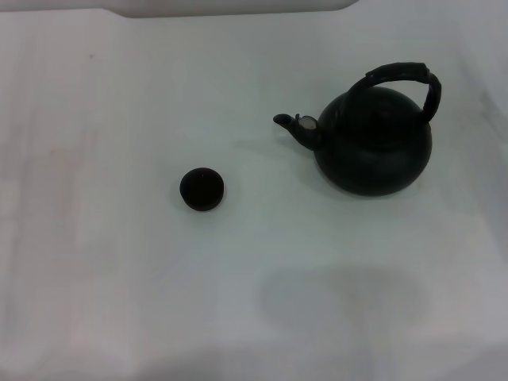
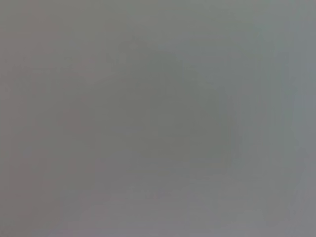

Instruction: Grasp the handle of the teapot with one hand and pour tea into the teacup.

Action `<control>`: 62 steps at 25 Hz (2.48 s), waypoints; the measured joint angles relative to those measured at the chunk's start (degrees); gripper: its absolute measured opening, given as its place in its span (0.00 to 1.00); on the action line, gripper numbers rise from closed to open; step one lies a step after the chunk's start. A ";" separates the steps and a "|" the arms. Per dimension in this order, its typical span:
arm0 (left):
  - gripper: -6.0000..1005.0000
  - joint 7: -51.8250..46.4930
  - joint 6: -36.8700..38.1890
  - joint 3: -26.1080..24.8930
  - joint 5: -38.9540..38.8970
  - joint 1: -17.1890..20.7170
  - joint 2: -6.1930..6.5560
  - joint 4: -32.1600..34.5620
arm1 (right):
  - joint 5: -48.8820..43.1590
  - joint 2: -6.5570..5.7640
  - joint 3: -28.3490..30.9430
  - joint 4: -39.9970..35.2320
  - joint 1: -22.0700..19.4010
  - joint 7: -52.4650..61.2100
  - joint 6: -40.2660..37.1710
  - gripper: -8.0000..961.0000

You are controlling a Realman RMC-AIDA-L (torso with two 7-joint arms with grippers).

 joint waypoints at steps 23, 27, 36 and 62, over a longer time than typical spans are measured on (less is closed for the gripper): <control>0.88 -0.08 0.69 0.81 0.74 -0.16 -0.09 -0.83 | 13.75 0.18 3.17 12.76 0.77 -29.34 4.50 0.87; 0.88 -0.08 1.04 0.82 1.59 -0.12 -0.10 -1.40 | 13.82 0.06 3.64 12.52 0.83 -29.40 4.57 0.87; 0.88 -0.08 2.54 0.79 3.86 -0.38 -0.10 -2.64 | 13.82 -0.29 4.45 12.33 1.07 -29.53 4.61 0.87; 0.88 -0.08 5.28 0.79 4.57 -0.45 -0.18 -5.82 | 13.39 -0.23 7.05 12.71 2.36 -32.68 4.86 0.87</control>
